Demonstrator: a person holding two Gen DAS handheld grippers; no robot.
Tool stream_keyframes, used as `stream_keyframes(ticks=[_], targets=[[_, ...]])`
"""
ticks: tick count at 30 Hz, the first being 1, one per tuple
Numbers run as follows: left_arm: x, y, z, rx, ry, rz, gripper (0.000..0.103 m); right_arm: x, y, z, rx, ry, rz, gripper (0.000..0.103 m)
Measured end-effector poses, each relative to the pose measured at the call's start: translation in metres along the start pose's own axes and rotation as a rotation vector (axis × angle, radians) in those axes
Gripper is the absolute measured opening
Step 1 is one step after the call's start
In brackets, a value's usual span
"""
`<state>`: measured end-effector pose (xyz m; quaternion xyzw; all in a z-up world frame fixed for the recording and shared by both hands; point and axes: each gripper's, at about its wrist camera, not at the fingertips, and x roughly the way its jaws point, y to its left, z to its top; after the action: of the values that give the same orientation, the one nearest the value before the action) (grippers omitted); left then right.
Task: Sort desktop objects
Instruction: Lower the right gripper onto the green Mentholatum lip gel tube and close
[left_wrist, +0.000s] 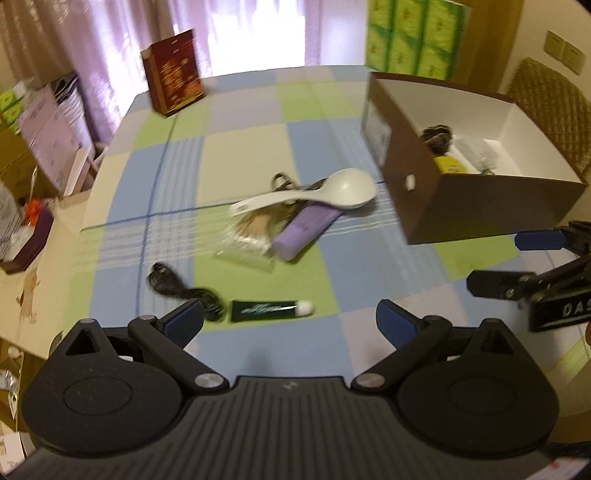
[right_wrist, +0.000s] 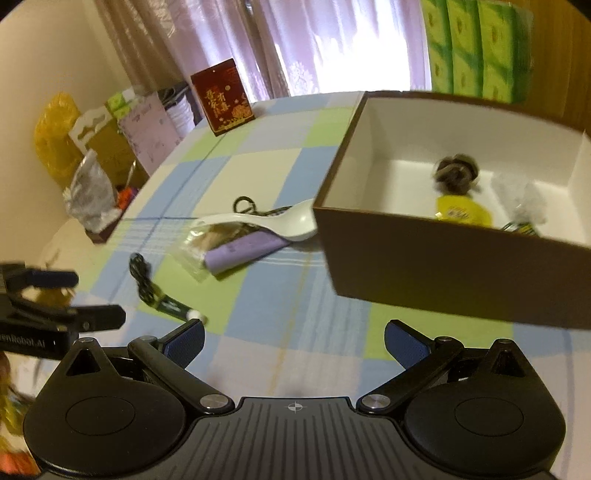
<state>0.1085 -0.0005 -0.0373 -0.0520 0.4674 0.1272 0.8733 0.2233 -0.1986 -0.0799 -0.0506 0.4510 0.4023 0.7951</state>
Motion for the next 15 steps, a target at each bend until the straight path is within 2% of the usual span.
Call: stream_keyframes(ticks=[5, 10, 13, 15], targets=[[0.003, 0.031, -0.005, -0.037, -0.007, 0.021, 0.096, 0.016, 0.009, 0.001, 0.034, 0.018, 0.005, 0.101], [0.016, 0.061, -0.007, -0.088, 0.008, 0.020, 0.091, 0.034, 0.023, -0.003, 0.006, 0.039, 0.006, 0.100], [0.026, 0.076, -0.007, -0.117, 0.029, 0.011, 0.088, 0.044, 0.038, -0.007, -0.072, 0.053, 0.026, 0.087], [0.032, 0.084, -0.006, -0.124, 0.039, 0.008, 0.086, 0.054, 0.050, -0.009, -0.131, 0.068, 0.042, 0.074]])
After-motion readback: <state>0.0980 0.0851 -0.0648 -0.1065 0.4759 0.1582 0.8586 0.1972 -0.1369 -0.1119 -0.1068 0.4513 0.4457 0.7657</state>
